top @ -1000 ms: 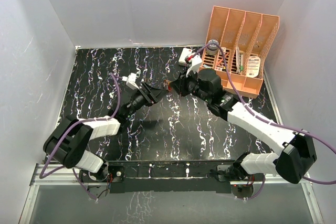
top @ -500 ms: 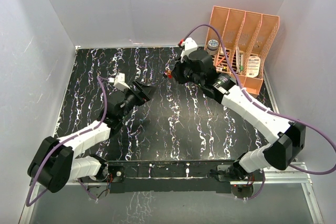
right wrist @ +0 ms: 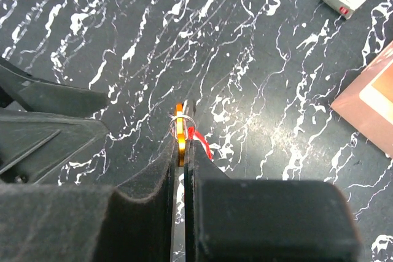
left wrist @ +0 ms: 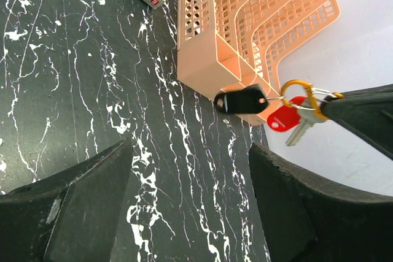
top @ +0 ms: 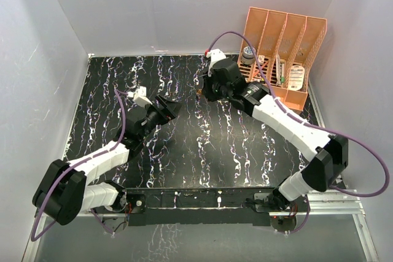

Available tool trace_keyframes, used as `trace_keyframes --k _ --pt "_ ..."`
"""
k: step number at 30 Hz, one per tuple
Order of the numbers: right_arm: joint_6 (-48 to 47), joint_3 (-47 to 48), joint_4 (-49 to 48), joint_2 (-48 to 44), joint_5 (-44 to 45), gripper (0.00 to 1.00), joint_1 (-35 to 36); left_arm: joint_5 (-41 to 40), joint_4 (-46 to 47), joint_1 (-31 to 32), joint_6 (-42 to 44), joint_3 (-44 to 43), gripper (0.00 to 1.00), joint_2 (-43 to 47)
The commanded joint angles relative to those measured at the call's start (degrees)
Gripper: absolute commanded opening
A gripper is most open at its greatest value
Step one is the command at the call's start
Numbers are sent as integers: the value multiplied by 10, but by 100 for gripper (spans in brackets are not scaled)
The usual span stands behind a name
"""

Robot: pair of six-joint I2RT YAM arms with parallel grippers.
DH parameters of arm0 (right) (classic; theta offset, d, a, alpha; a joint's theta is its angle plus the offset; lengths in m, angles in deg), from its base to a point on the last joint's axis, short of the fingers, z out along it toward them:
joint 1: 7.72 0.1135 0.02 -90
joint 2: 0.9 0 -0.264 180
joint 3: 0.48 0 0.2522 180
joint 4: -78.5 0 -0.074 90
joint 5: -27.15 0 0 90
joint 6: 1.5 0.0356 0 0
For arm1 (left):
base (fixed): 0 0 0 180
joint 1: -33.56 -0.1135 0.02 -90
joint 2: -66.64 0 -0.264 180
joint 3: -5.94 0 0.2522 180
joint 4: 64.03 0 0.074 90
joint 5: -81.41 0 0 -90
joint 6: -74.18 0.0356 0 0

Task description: Put the keys on the keyring

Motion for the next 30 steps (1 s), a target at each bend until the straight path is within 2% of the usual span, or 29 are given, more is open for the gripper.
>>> trace_keyframes --k 1,6,13,20,26,30 --pt "-8 36 28 22 -23 0 -3 11 20 -6 6 -8 75 -10" --pt "-9 -6 -18 5 -93 0 -3 71 129 -6 7 10 77 -41" --pt "-14 -18 -30 1 -121 0 -3 163 206 -7 19 -5 75 -93" --pt "-15 -17 -34 3 -133 0 -3 209 217 -7 40 -22 71 -126" --pt "-15 -18 -35 1 -149 0 -3 207 212 -6 53 -24 69 -129" --pt "-17 -21 -34 -2 -163 0 -3 198 213 -6 57 -23 63 -125"
